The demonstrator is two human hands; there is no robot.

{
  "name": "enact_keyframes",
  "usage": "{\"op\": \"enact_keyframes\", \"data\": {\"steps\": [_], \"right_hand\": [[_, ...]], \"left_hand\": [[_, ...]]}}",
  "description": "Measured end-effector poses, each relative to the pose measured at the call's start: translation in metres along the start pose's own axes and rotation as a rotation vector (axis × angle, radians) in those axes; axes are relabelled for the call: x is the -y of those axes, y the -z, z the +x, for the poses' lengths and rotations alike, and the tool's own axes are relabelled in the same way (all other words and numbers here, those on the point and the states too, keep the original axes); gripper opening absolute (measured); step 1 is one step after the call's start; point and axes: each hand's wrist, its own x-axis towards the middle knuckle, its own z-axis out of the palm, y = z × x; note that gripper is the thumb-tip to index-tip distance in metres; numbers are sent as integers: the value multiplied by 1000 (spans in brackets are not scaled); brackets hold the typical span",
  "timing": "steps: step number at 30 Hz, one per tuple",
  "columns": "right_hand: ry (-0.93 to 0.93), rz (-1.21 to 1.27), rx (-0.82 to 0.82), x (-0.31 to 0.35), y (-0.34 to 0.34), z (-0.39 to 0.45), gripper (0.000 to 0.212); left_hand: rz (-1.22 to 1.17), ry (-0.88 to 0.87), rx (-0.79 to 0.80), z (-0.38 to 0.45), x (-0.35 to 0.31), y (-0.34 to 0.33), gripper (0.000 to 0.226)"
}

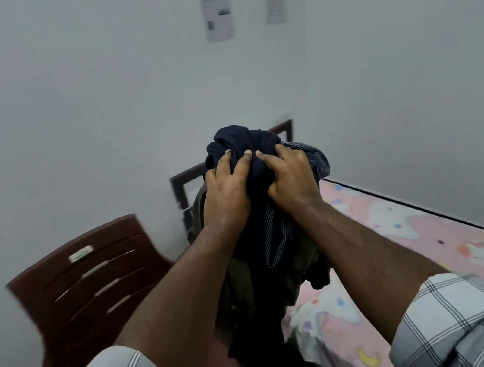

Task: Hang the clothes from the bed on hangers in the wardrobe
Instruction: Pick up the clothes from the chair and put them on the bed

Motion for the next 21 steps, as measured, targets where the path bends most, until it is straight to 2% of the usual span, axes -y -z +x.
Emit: {"op": "enact_keyframes", "data": {"steps": [5,14,21], "right_hand": [[-107,-119,-78,-82,96,-30,62],[-265,-360,-197,-225,307,-115,63],[-371,-531,-268,-304,447,-182,63]], "left_hand": [[-110,-148,61,-2,-114,-41,73],[-305,-361,150,-42,-365,-99,72],[-459,-513,218,-82,-527,-135,74]]}}
